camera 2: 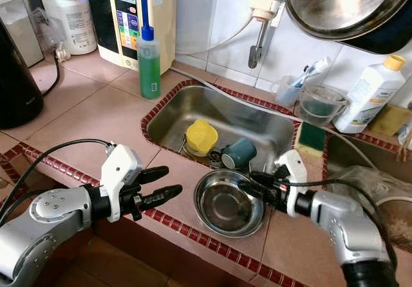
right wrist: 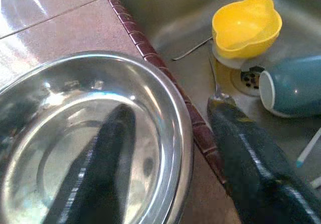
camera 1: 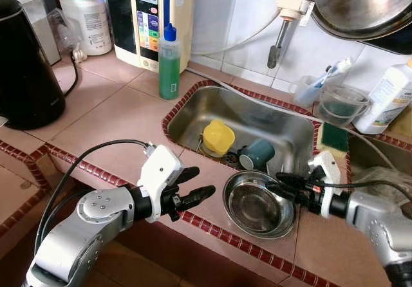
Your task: Kitchen organization
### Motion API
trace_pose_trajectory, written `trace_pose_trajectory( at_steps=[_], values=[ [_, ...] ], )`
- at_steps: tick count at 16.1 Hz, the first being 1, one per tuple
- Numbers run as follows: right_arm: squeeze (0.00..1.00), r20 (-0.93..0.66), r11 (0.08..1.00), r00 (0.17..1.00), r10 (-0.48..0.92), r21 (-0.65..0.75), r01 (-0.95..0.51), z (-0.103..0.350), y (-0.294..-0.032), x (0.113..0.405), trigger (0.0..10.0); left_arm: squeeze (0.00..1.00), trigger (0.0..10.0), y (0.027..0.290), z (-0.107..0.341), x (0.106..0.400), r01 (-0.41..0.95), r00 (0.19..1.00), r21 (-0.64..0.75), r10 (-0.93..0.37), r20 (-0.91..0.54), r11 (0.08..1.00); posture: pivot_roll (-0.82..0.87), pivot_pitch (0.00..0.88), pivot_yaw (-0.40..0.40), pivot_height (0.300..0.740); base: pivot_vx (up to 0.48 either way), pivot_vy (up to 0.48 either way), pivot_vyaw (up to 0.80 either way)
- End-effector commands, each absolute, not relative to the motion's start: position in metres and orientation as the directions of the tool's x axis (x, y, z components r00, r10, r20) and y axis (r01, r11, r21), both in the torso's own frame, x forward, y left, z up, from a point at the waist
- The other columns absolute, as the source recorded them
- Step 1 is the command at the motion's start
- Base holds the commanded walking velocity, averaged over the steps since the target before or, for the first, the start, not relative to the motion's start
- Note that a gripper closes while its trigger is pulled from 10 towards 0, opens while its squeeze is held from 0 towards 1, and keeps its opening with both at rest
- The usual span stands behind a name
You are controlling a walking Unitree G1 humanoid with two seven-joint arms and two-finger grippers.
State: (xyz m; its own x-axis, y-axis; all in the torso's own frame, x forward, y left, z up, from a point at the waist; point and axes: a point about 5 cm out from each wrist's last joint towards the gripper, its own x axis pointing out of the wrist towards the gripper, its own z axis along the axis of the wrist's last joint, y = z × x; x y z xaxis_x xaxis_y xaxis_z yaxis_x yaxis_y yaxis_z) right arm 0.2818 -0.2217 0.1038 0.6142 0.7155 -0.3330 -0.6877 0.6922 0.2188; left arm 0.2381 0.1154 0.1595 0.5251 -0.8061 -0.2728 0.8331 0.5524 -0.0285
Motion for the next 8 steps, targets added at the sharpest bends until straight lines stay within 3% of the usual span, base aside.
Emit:
trace_pose_trajectory(
  at_steps=[1,2,8],
  values=[
    [0.52,-0.348,0.697,0.615,0.707,0.201,-0.688,0.104,-0.224,0.284,10.0,0.00,10.0,0.115,0.166,0.239,0.832,0.533,-0.012,-0.806,-0.257,0.554,-0.02,0.020,-0.100,0.732,0.000,0.000,0.00],
    [0.00,-0.363,0.682,0.592,0.719,0.206,-0.702,0.103,-0.222,0.286,10.0,0.00,10.0,0.115,0.168,0.240,0.829,0.538,-0.010,-0.804,-0.253,0.559,-0.01,0.020,-0.100,0.732,0.000,0.000,0.00],
    [0.00,-0.432,0.641,0.523,0.735,0.190,-0.744,0.094,-0.219,0.290,10.0,0.00,10.0,0.115,0.170,0.241,0.821,0.553,-0.006,-0.797,-0.244,0.572,-0.01,0.015,-0.112,0.732,0.000,0.000,0.00]
  ],
)
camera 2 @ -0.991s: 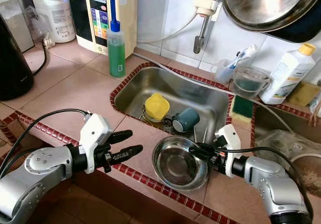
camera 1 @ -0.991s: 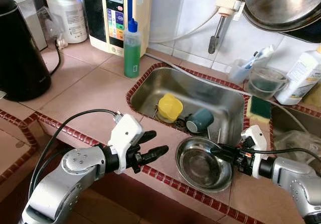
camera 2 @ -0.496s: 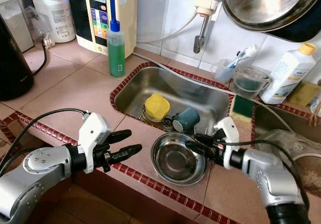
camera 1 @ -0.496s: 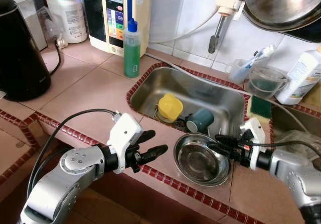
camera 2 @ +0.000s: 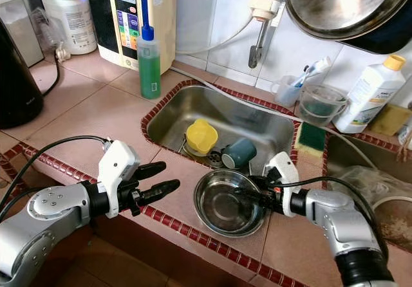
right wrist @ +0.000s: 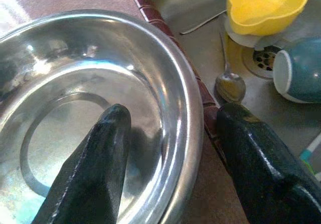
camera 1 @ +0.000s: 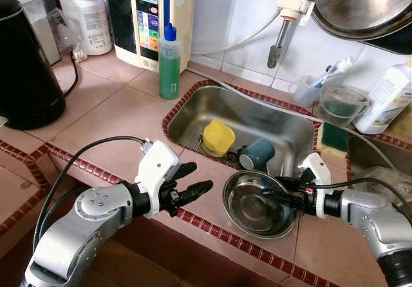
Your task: Kitchen organization
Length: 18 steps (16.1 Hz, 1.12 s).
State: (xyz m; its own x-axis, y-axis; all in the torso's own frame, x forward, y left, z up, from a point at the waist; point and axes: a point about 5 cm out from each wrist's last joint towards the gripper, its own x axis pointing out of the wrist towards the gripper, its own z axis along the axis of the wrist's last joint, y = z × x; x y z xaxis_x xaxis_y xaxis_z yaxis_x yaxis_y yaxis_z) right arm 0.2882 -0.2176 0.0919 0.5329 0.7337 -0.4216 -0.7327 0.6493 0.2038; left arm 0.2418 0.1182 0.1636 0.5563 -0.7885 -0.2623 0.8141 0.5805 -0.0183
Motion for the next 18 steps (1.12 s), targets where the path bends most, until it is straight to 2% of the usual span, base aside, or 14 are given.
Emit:
trace_pose_trajectory(
  at_steps=[1,2,3,4,5,8,18],
  values=[
    [0.00,-0.431,0.639,0.521,0.737,0.190,-0.746,0.094,-0.219,0.290,10.0,0.00,10.0,0.115,0.170,0.241,0.820,0.554,-0.006,-0.796,-0.243,0.573,-0.01,0.017,-0.112,0.732,0.000,0.000,0.00],
    [0.00,-0.427,0.637,0.521,0.739,0.192,-0.746,0.093,-0.218,0.291,10.0,0.00,10.0,0.115,0.170,0.241,0.819,0.556,-0.008,-0.796,-0.241,0.574,-0.01,0.017,-0.112,0.732,0.000,0.000,0.00],
    [0.00,-0.426,0.637,0.522,0.739,0.192,-0.747,0.093,-0.218,0.291,6.0,0.00,10.0,0.115,0.170,0.240,0.818,0.556,-0.010,-0.795,-0.241,0.575,-0.01,0.020,-0.116,0.732,0.000,0.000,0.00],
    [0.00,-0.420,0.640,0.530,0.736,0.181,-0.747,0.093,-0.218,0.293,1.2,0.00,10.0,0.116,0.169,0.239,0.820,0.553,-0.010,-0.797,-0.243,0.572,-0.01,0.021,-0.115,0.732,0.000,0.000,0.00],
    [0.00,-0.419,0.637,0.527,0.740,0.185,-0.748,0.092,-0.218,0.293,0.0,0.00,10.0,0.116,0.169,0.238,0.826,0.543,-0.017,-0.802,-0.250,0.564,-0.01,0.023,-0.116,0.732,0.000,0.000,0.00],
    [0.00,-0.415,0.632,0.523,0.744,0.185,-0.753,0.093,-0.218,0.293,0.0,0.00,10.0,0.113,0.167,0.231,0.853,0.498,-0.020,-0.825,-0.267,0.522,-0.01,0.023,-0.115,0.732,0.000,0.000,0.00],
    [0.00,-0.417,0.650,0.544,0.728,0.165,-0.742,0.096,-0.226,0.298,0.0,0.00,10.0,0.112,0.166,0.230,0.854,0.494,-0.025,-0.825,-0.274,0.520,-0.01,0.024,-0.116,0.732,0.000,0.000,0.00]
  ],
)
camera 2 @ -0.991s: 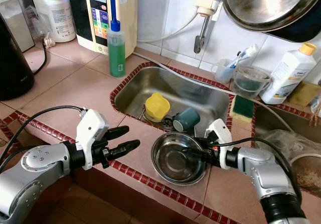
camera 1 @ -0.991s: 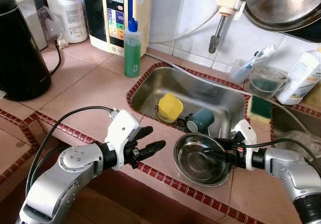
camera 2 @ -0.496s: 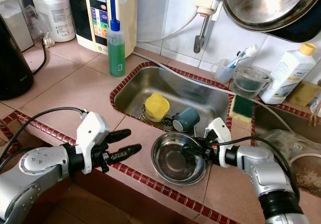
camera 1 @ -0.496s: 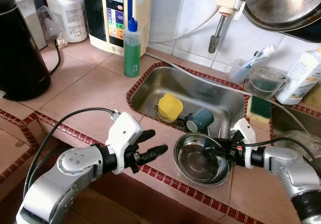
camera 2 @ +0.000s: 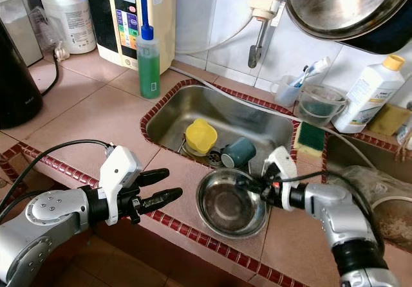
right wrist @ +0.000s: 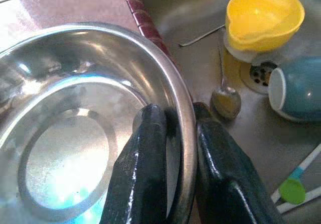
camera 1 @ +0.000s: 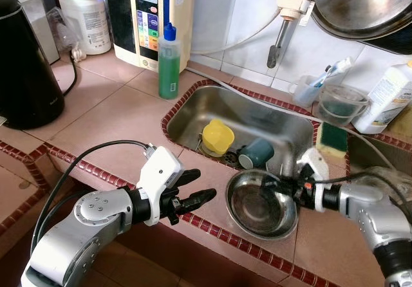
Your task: Kitchen organization
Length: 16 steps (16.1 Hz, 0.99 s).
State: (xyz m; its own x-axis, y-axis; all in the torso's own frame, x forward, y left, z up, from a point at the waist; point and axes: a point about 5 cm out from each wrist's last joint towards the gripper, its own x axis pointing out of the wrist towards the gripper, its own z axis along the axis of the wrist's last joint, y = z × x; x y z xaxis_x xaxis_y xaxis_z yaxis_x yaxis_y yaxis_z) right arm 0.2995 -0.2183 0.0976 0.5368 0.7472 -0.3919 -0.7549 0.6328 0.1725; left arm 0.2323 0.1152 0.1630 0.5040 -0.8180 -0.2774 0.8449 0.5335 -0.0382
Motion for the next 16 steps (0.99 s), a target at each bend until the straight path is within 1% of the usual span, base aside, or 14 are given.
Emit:
trace_pose_trajectory(
  at_steps=[1,7,8,9,10,11,12,13,14,16],
  values=[
    [0.00,-0.417,0.652,0.547,0.726,0.162,-0.741,0.096,-0.226,0.299,0.0,0.00,10.0,0.112,0.166,0.229,0.855,0.493,-0.026,-0.825,-0.275,0.519,-0.01,0.025,-0.117,0.732,0.000,0.000,0.00],
    [0.00,-0.399,0.659,0.561,0.725,0.165,-0.734,0.098,-0.227,0.301,0.0,0.00,10.0,0.112,0.166,0.230,0.850,0.500,-0.027,-0.823,-0.271,0.526,0.00,0.022,-0.122,0.732,0.000,0.000,0.00],
    [0.00,-0.344,0.680,0.601,0.721,0.187,-0.709,0.104,-0.227,0.307,0.0,0.00,10.0,0.113,0.168,0.234,0.831,0.532,-0.032,-0.810,-0.246,0.555,0.00,0.021,-0.123,0.732,0.000,0.000,0.00],
    [0.00,-0.309,0.693,0.626,0.716,0.203,-0.692,0.107,-0.226,0.310,0.0,0.00,10.0,0.113,0.170,0.237,0.820,0.550,-0.034,-0.802,-0.233,0.572,0.00,0.019,-0.123,0.732,0.000,0.000,0.00],
    [0.00,-0.251,0.715,0.669,0.700,0.228,-0.661,0.112,-0.227,0.316,0.0,0.00,10.0,0.114,0.172,0.240,0.806,0.569,-0.044,-0.794,-0.212,0.590,0.00,0.016,-0.125,0.732,0.000,0.000,0.00],
    [0.00,-0.207,0.740,0.711,0.672,0.236,-0.630,0.116,-0.228,0.321,0.0,0.00,10.0,0.113,0.173,0.241,0.802,0.575,-0.053,-0.794,-0.199,0.594,0.00,0.015,-0.125,0.732,0.000,0.000,0.00],
    [0.00,-0.191,0.754,0.732,0.654,0.241,-0.611,0.118,-0.228,0.323,0.0,0.00,10.0,0.113,0.174,0.241,0.801,0.578,-0.054,-0.793,-0.194,0.597,0.00,0.014,-0.126,0.732,0.000,0.000,0.00],
    [0.00,-0.170,0.785,0.771,0.614,0.238,-0.573,0.120,-0.230,0.328,0.0,0.00,10.0,0.114,0.175,0.242,0.793,0.590,-0.050,-0.786,-0.186,0.607,0.00,0.014,-0.125,0.732,0.000,0.000,0.00],
    [0.00,-0.131,0.827,0.827,0.547,0.240,-0.509,0.124,-0.232,0.336,0.0,0.00,10.0,0.113,0.177,0.245,0.780,0.608,-0.052,-0.776,-0.168,0.623,0.00,0.016,-0.124,0.732,0.000,0.000,0.00],
    [0.00,-0.066,0.855,0.873,0.483,0.254,-0.453,0.134,-0.234,0.346,0.0,0.00,10.0,0.113,0.180,0.252,0.749,0.648,-0.063,-0.749,-0.142,0.660,0.00,0.026,-0.123,0.732,0.000,0.000,0.00]
  ],
)
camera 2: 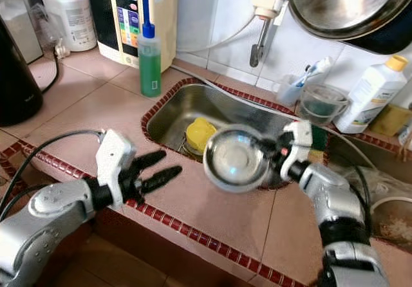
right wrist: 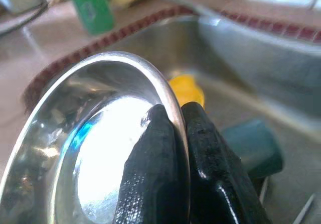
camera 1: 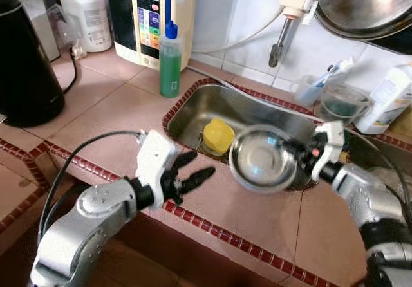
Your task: Kitchen organization
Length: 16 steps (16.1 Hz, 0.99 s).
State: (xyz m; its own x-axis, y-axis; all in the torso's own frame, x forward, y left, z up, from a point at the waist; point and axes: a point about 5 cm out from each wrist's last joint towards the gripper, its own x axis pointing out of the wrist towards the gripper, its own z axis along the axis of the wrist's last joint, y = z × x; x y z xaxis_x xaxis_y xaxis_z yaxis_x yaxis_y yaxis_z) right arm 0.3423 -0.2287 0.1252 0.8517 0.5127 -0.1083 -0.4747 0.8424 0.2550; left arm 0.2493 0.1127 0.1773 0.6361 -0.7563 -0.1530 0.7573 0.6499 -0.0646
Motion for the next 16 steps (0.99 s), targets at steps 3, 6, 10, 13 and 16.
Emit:
trace_pose_trajectory(
  at_steps=[3,6,10,13,16],
  values=[
    [0.00,0.026,0.876,0.915,0.402,0.279,-0.393,0.149,-0.234,0.357,2.3,0.00,10.0,0.110,0.181,0.255,0.715,0.685,-0.085,-0.720,-0.108,0.694,0.00,0.047,-0.120,0.732,0.000,0.000,0.00],
    [0.00,0.101,0.899,0.947,0.306,0.296,-0.322,0.162,-0.229,0.369,10.0,0.00,10.0,0.102,0.176,0.254,0.671,0.730,-0.079,-0.676,-0.106,0.737,0.00,0.092,-0.116,0.732,0.000,0.000,0.00],
    [0.00,0.131,0.920,0.958,0.256,0.271,-0.283,0.171,-0.226,0.377,10.0,0.00,10.0,0.098,0.174,0.244,0.664,0.735,-0.083,-0.669,-0.112,0.744,0.00,0.159,-0.104,0.732,0.000,0.000,0.00],
    [0.00,0.148,0.936,0.964,0.220,0.248,-0.251,0.180,-0.224,0.383,10.0,0.00,10.0,0.089,0.174,0.229,0.703,0.691,-0.110,-0.712,-0.125,0.702,0.00,0.220,-0.072,0.732,0.000,0.000,0.00],
    [0.00,0.115,0.947,0.970,0.216,0.216,-0.237,0.179,-0.220,0.387,10.0,0.00,10.0,0.083,0.175,0.220,0.729,0.660,-0.117,-0.737,-0.144,0.675,0.01,0.253,-0.056,0.732,0.000,0.000,0.00]
  ],
)
